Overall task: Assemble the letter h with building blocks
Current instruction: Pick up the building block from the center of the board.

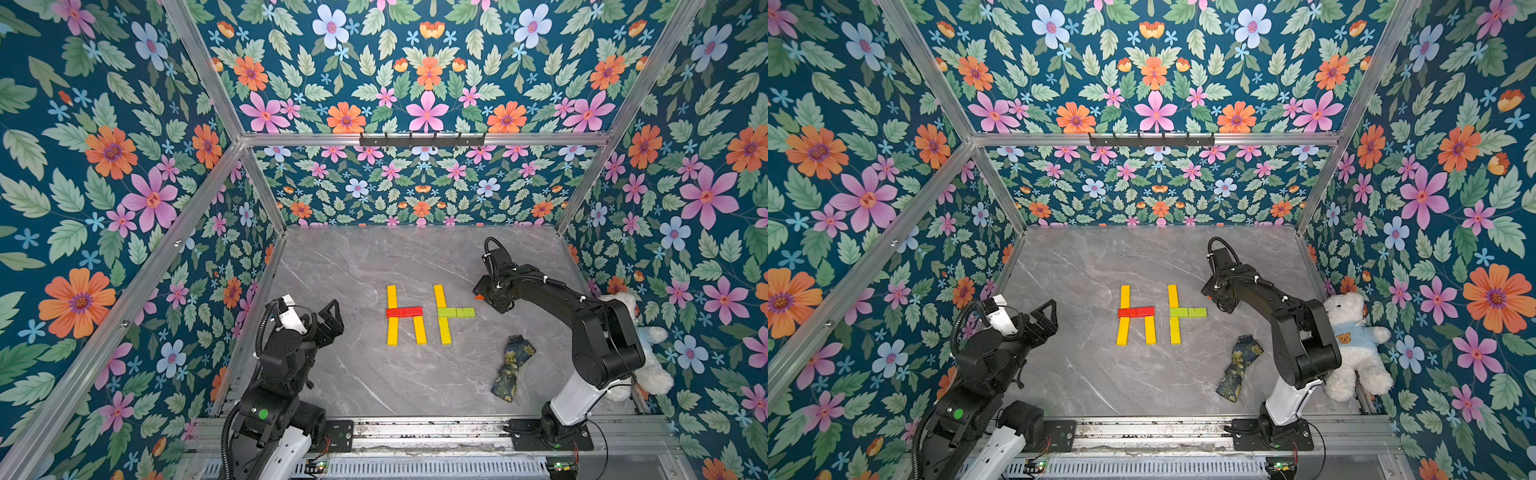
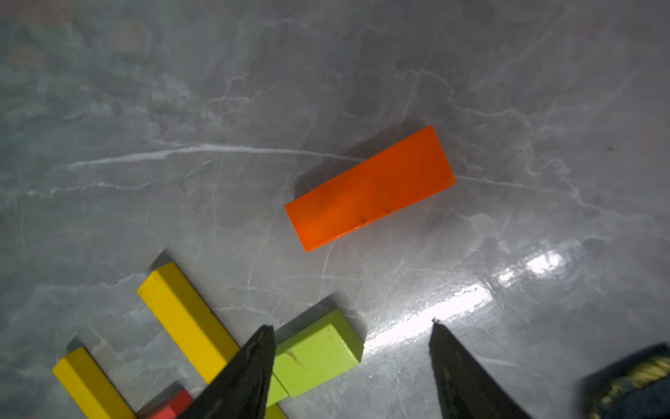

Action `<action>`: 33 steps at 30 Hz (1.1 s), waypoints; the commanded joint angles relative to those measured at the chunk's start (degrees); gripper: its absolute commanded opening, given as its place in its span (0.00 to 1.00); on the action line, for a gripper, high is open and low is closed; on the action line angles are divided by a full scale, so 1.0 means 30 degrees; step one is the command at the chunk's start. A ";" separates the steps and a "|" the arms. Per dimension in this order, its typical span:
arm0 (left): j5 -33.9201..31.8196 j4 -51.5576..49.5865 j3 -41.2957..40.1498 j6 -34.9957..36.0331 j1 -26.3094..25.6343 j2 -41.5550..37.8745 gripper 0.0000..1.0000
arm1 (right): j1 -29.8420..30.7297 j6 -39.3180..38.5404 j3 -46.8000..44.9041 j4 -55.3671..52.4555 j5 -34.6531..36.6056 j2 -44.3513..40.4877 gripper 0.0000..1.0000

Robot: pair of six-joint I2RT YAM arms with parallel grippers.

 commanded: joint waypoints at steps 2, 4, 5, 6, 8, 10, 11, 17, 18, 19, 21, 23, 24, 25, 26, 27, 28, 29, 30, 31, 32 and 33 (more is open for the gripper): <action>0.0074 0.0487 -0.0009 0.0068 0.0024 -0.0138 1.00 | -0.0397 0.3826 -0.0667 0.1404 -0.1015 0.0194 0.71; 0.0131 0.0531 -0.0038 0.0068 0.0024 -0.0138 1.00 | -0.0608 0.4321 -0.0546 0.1510 -0.1178 0.0521 0.71; 0.0184 0.0552 -0.0053 0.0068 0.0024 -0.0139 1.00 | -0.0648 0.4602 -0.0420 0.1374 -0.1147 0.0686 0.71; 0.0208 0.0560 -0.0067 0.0068 0.0024 -0.0138 1.00 | -0.0684 0.4791 -0.0407 0.1601 -0.1147 0.0805 0.71; 0.0232 0.0560 -0.0068 0.0068 0.0008 -0.0166 1.00 | -0.0759 0.5330 -0.0422 0.1616 -0.0959 0.0995 0.71; 0.0243 0.0557 -0.0038 0.0068 0.0020 -0.0268 1.00 | -0.0855 0.5612 -0.0423 0.1912 -0.0867 0.1249 0.71; 0.0225 0.0531 -0.0060 0.0068 0.0023 -0.0310 1.00 | -0.0920 0.5696 -0.0309 0.1880 -0.0787 0.1399 0.71; 0.0138 0.0385 0.0006 0.0068 0.0002 -0.0373 1.00 | -0.1731 0.5605 0.0984 0.0952 -0.0634 0.2794 0.71; 0.0149 0.0385 -0.0009 0.0068 0.0010 -0.0428 1.00 | -0.1867 0.5490 0.1247 0.0774 -0.0557 0.3001 0.71; 0.0107 0.0359 0.0014 0.0068 0.0020 -0.0453 1.00 | -0.1997 0.5266 0.1529 0.0553 -0.0522 0.3202 0.71; 0.0076 0.0326 0.0046 0.0068 0.0000 -0.0496 1.00 | -0.2277 0.4826 0.2259 -0.0130 -0.0601 0.3637 0.69; 0.0029 0.0282 0.0078 0.0068 0.0023 -0.0489 1.00 | -0.2516 0.4148 0.3210 -0.1155 -0.0872 0.4189 0.66; -0.0004 0.0267 0.0075 0.0068 0.0005 -0.0518 1.00 | -0.2657 0.3548 0.3631 -0.1372 -0.1165 0.4487 0.64; -0.0013 0.0267 0.0076 0.0068 0.0024 -0.0534 1.00 | -0.2762 0.2957 0.4125 -0.1824 -0.1460 0.4832 0.62; -0.0042 0.0254 0.0063 0.0046 0.0024 -0.0563 1.00 | -0.2824 0.2467 0.4596 -0.2315 -0.1554 0.5161 0.60; -0.0080 0.0254 0.0079 0.0037 0.0006 -0.0563 1.00 | -0.2911 0.1635 0.5060 -0.2542 -0.1950 0.5634 0.59; -0.0083 0.0267 0.0051 0.0024 0.0019 -0.0577 1.00 | -0.2971 0.1118 0.5837 -0.3513 -0.2270 0.6246 0.56; -0.0083 0.0310 0.0024 0.0014 0.0020 -0.0577 1.00 | -0.2976 0.0580 0.6399 -0.4015 -0.2497 0.6691 0.54; -0.0056 0.0326 0.0020 0.0009 0.0015 -0.0581 1.00 | -0.2976 -0.0043 0.6787 -0.4254 -0.2851 0.7056 0.53; -0.0046 0.0326 -0.0009 0.0009 0.0007 -0.0578 1.00 | -0.2976 -0.0368 0.7046 -0.4473 -0.3003 0.7312 0.53; -0.0042 0.0353 -0.0035 0.0009 0.0016 -0.0563 1.00 | -0.2976 -0.0709 0.7095 -0.4312 -0.3322 0.7472 0.53; -0.0044 0.0355 -0.0038 0.0009 0.0049 -0.0547 1.00 | -0.2976 -0.1097 0.7178 -0.4224 -0.3639 0.7610 0.53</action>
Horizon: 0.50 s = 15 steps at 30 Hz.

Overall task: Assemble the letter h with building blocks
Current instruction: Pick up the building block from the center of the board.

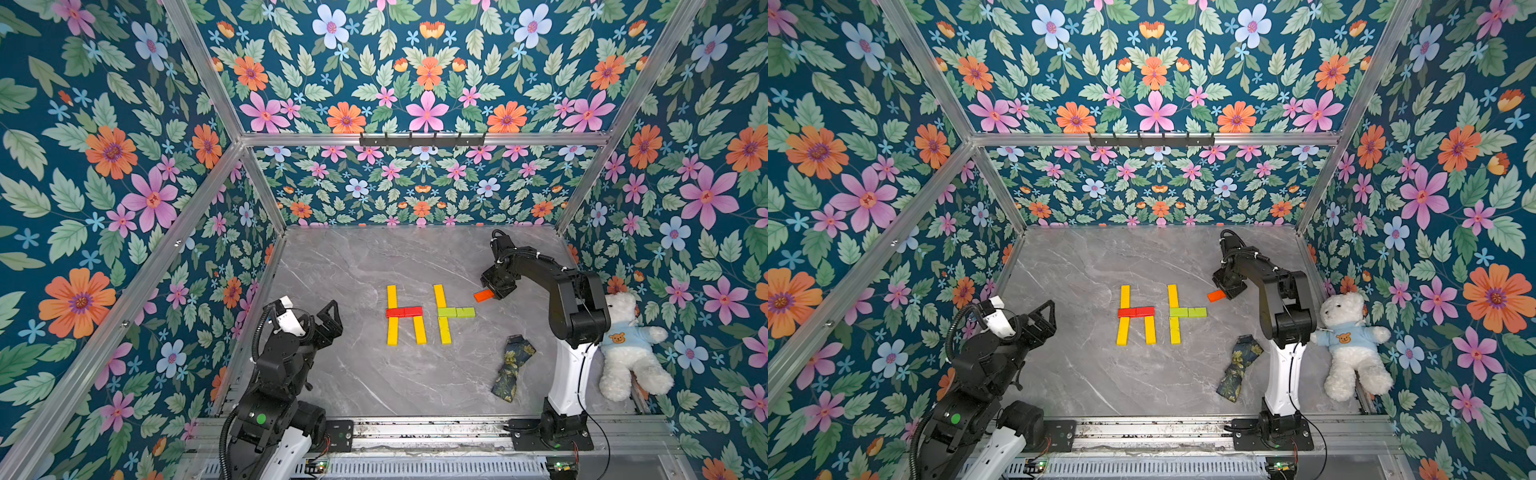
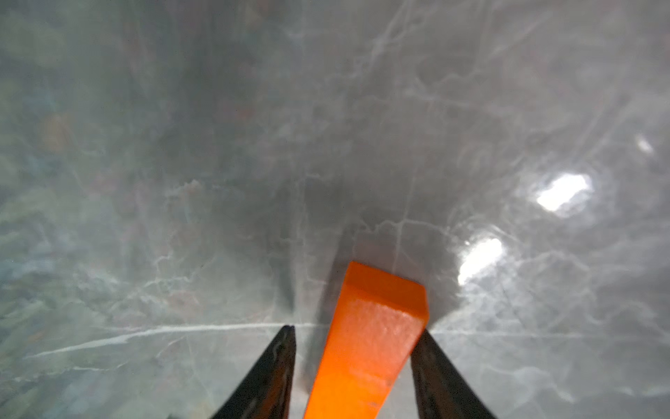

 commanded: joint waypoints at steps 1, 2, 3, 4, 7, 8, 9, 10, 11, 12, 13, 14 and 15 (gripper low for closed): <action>-0.0133 0.0355 -0.0002 0.0009 0.0051 0.0020 1.00 | 0.0068 -0.1905 0.0361 -0.1598 -0.1258 0.0638 0.52; -0.0147 0.0355 -0.0002 0.0009 0.0051 0.0027 1.00 | 0.0134 -0.2259 0.0406 -0.1591 -0.1153 0.0603 0.49; -0.0141 0.0355 -0.0002 0.0009 0.0035 0.0054 1.00 | 0.0241 -0.2541 0.0419 -0.1622 -0.0967 0.0567 0.47; -0.0131 0.0355 -0.0002 0.0009 0.0054 0.0077 1.00 | 0.0339 -0.2878 0.0407 -0.1611 -0.0808 0.0484 0.46; -0.0160 0.0355 -0.0002 0.0009 0.0053 0.0101 1.00 | 0.0675 -0.3856 0.0353 -0.1727 -0.0378 0.0449 0.39; -0.0144 0.0384 -0.0002 0.0009 0.0054 0.0144 1.00 | 0.0821 -0.4189 0.0354 -0.1768 -0.0062 0.0404 0.36; -0.0159 0.0385 -0.0024 0.0009 0.0054 0.0137 1.00 | 0.0965 -0.4451 0.0333 -0.1785 0.0252 0.0341 0.33; -0.0173 0.0385 -0.0031 0.0013 0.0054 0.0173 1.00 | 0.1114 -0.4766 0.0290 -0.1705 0.0579 0.0206 0.29; -0.0162 0.0385 -0.0031 0.0009 0.0054 0.0189 1.00 | 0.1243 -0.5094 0.0182 -0.1572 0.0941 -0.0002 0.27; -0.0167 0.0387 -0.0031 0.0009 0.0054 0.0203 1.00 | 0.1378 -0.5381 0.0091 -0.1434 0.1339 -0.0248 0.25; -0.0161 0.0385 -0.0031 0.0009 0.0054 0.0203 1.00 | 0.1510 -0.5755 -0.0113 -0.1202 0.1734 -0.0585 0.23; -0.0186 0.0385 -0.0031 0.0009 0.0054 0.0232 1.00 | 0.1627 -0.6109 -0.0326 -0.0943 0.2101 -0.0958 0.22; -0.0158 0.0385 -0.0031 0.0009 0.0054 0.0229 1.00 | 0.1706 -0.6370 -0.0473 -0.0770 0.2366 -0.1254 0.21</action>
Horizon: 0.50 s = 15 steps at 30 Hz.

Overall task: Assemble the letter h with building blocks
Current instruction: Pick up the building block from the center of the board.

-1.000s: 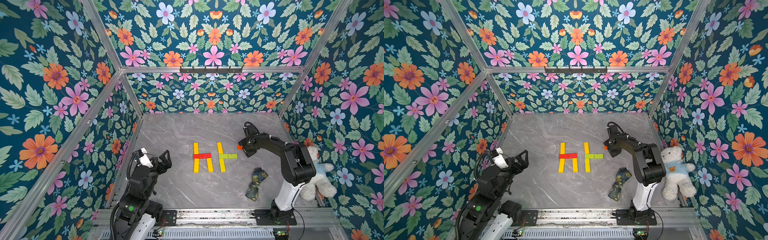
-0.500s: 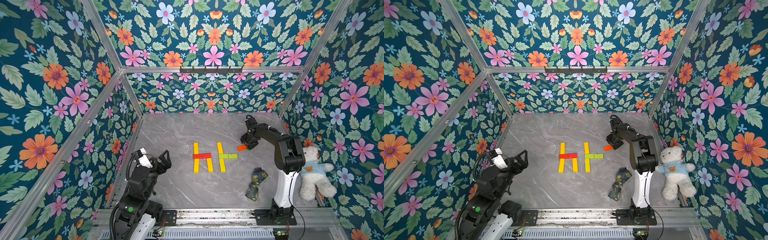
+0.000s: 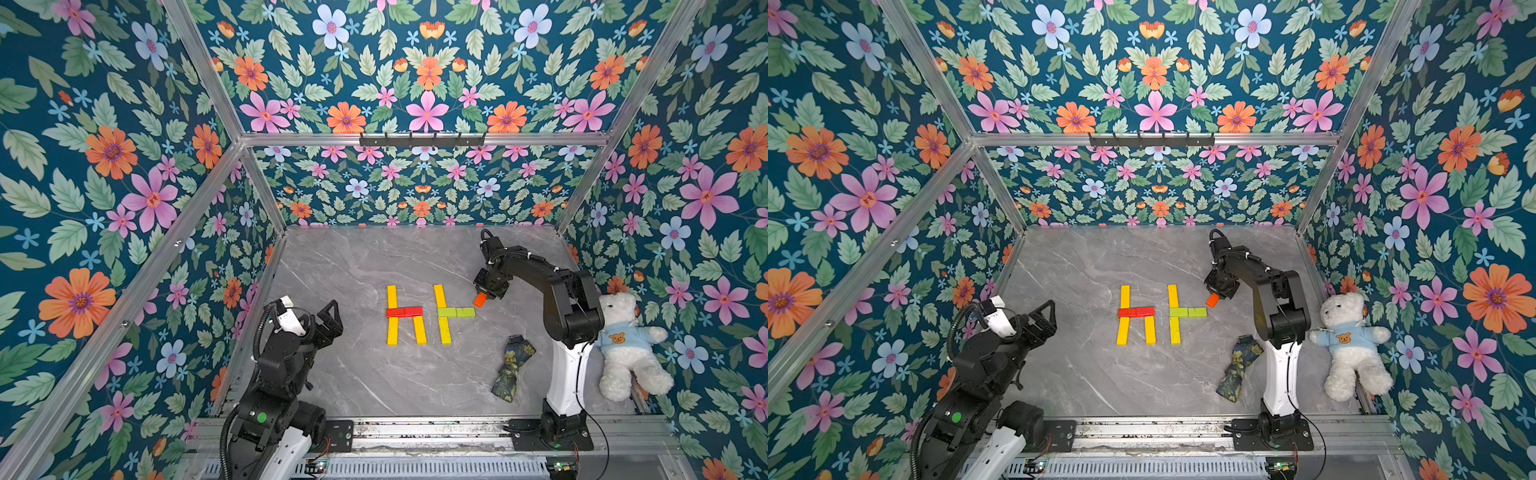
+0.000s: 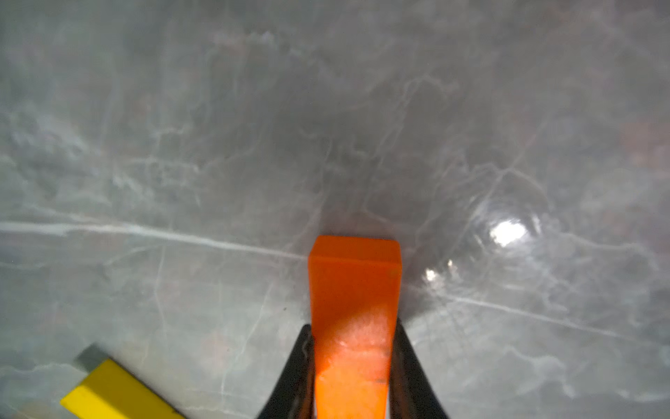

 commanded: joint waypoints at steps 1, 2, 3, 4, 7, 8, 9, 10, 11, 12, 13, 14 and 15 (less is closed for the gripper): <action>-0.0114 0.0385 -0.0031 0.0009 0.0028 0.0057 1.00 | 0.0231 -0.1685 -0.0446 0.0396 0.1620 -0.1083 0.20; -0.0100 0.0385 -0.0028 0.0009 0.0032 0.0083 1.00 | 0.0286 -0.2006 -0.0665 0.0596 0.1817 -0.1495 0.19; -0.0101 0.0385 -0.0031 0.0009 0.0032 0.0087 1.00 | 0.0331 -0.2210 -0.0776 0.0681 0.2078 -0.1856 0.19; -0.0114 0.0385 -0.0031 0.0009 0.0032 0.0113 1.00 | 0.0403 -0.2504 -0.0938 0.0780 0.2278 -0.2315 0.18; -0.0100 0.0363 -0.0002 0.0011 0.0031 0.0171 1.00 | 0.0754 -0.3474 -0.1210 0.0738 0.2993 -0.3628 0.18; -0.0115 0.0357 -0.0002 0.0020 0.0032 0.0174 1.00 | 0.0897 -0.3814 -0.1248 0.0609 0.3201 -0.4071 0.18; -0.0100 0.0383 -0.0009 0.0046 0.0025 0.0173 1.00 | 0.1055 -0.4071 -0.1351 0.0478 0.3371 -0.4464 0.18; -0.0101 0.0385 -0.0002 0.0039 0.0031 0.0175 1.00 | 0.1237 -0.4363 -0.1520 0.0370 0.3555 -0.4949 0.18; -0.0118 0.0399 -0.0003 0.0039 0.0030 0.0195 1.00 | 0.1450 -0.4622 -0.1733 0.0250 0.3736 -0.5499 0.18; -0.0086 0.0392 -0.0002 0.0039 0.0027 0.0204 1.00 | 0.1624 -0.4819 -0.1962 0.0175 0.3737 -0.5976 0.18; -0.0085 0.0403 -0.0002 0.0039 0.0032 0.0204 1.00 | 0.1796 -0.5086 -0.2334 0.0197 0.3542 -0.6593 0.18; -0.0097 0.0413 0.0022 0.0039 0.0028 0.0233 1.00 | 0.1954 -0.5241 -0.2760 0.0201 0.3289 -0.7193 0.18; -0.0098 0.0412 0.0026 0.0041 0.0032 0.0234 1.00 | 0.2047 -0.5343 -0.3095 0.0122 0.2926 -0.7763 0.18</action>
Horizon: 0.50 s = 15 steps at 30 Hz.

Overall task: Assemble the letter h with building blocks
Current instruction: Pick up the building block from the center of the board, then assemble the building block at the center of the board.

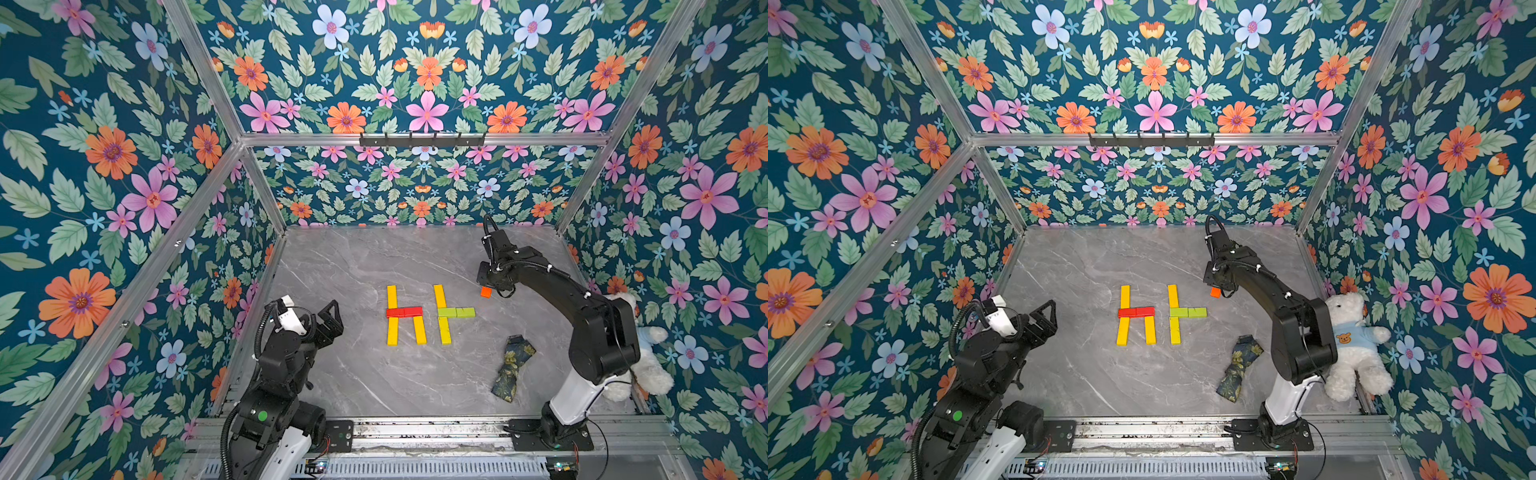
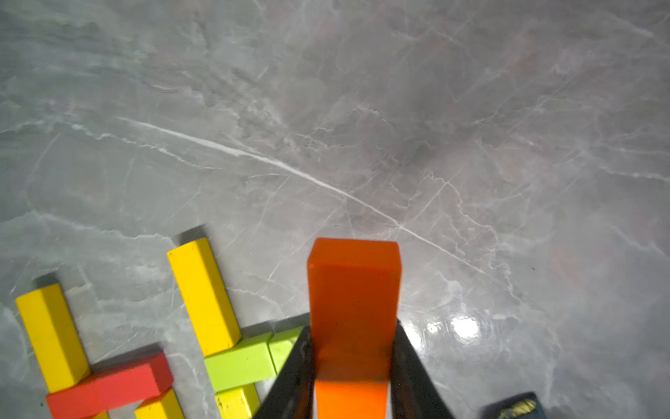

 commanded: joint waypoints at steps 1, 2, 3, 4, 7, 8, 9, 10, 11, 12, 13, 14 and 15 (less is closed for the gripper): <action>-0.0050 0.0414 0.0027 0.0039 0.0030 0.0022 1.00 | 0.0303 -0.1144 -0.1035 -0.0468 -0.0545 -0.1807 0.18; -0.0028 0.0414 0.0042 0.0039 0.0032 0.0048 1.00 | 0.0458 -0.1302 -0.1554 -0.0441 -0.0847 -0.2387 0.18; -0.0025 0.0414 0.0056 0.0050 0.0030 0.0066 1.00 | 0.0639 -0.1342 -0.1972 -0.0604 -0.0911 -0.2850 0.18; 0.0018 0.0414 0.0086 0.0064 0.0032 0.0080 1.00 | 0.0895 -0.1447 -0.2510 -0.0645 -0.1021 -0.3401 0.18; 0.0022 0.0442 0.0113 0.0086 0.0032 0.0165 1.00 | 0.1740 -0.1298 -0.4007 -0.1117 -0.1147 -0.4644 0.19; 0.0047 0.0443 0.0115 0.0096 0.0029 0.0169 1.00 | 0.2087 -0.1064 -0.4646 -0.1142 -0.1231 -0.5054 0.19; 0.0032 0.0443 0.0115 0.0097 0.0032 0.0174 1.00 | 0.2432 -0.0787 -0.5280 -0.1055 -0.1192 -0.5435 0.19; 0.0047 0.0443 0.0113 0.0097 0.0032 0.0183 1.00 | 0.2887 -0.0495 -0.6058 -0.0837 -0.1284 -0.5874 0.20; 0.0044 0.0443 0.0108 0.0097 0.0017 0.0169 1.00 | 0.3363 -0.0162 -0.6720 -0.0630 -0.1342 -0.6234 0.20; 0.0049 0.0443 0.0101 0.0097 0.0049 0.0160 1.00 | 0.3752 0.0082 -0.7290 -0.0455 -0.1326 -0.6458 0.20; 0.0046 0.0472 0.0082 0.0097 0.0060 0.0146 1.00 | 0.4180 0.0288 -0.7919 -0.0167 -0.1344 -0.6674 0.21; 0.0034 0.0487 0.0086 0.0119 0.0061 0.0131 1.00 | 0.4432 0.0382 -0.8387 0.0138 -0.1560 -0.6777 0.21; 0.0075 0.0501 0.0086 0.0099 0.0060 0.0136 1.00 | 0.4728 0.0512 -0.8823 0.0390 -0.1722 -0.6788 0.21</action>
